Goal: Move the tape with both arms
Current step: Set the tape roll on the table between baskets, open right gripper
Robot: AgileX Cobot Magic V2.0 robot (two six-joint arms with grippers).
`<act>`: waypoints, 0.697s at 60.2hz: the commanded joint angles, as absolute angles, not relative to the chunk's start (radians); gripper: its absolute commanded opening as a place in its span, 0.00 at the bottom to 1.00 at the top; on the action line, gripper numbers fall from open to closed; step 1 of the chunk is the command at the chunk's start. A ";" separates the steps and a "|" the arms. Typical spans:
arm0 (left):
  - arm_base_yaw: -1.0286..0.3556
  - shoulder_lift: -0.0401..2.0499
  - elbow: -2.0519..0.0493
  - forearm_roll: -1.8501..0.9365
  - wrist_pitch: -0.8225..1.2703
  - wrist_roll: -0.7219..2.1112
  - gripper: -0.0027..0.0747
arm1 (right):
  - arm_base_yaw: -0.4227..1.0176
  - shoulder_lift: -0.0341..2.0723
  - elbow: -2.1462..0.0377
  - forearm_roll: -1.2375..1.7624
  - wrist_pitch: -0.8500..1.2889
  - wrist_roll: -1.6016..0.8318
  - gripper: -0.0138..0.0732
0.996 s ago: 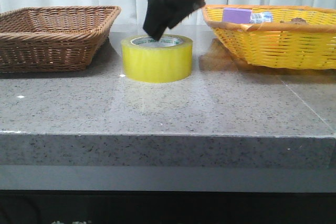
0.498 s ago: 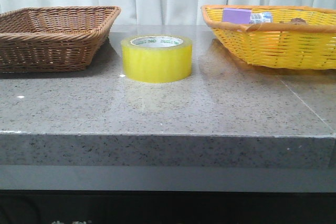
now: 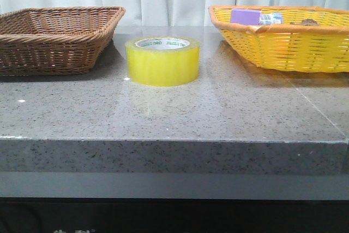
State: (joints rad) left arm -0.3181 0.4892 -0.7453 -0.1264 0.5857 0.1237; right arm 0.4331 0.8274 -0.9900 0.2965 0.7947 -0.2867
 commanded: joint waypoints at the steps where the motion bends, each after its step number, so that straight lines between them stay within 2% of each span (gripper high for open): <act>1: -0.326 0.499 -0.772 -0.140 0.521 0.121 0.50 | 0.430 0.763 -0.960 0.240 0.761 -0.214 0.68; 13: -0.326 0.499 -0.772 -0.140 0.521 0.121 0.50 | 0.430 0.679 -0.899 0.195 0.770 -0.156 0.68; 42: -0.326 0.501 -0.774 -0.140 0.489 0.121 0.50 | 0.430 0.679 -0.899 0.198 0.770 -0.156 0.68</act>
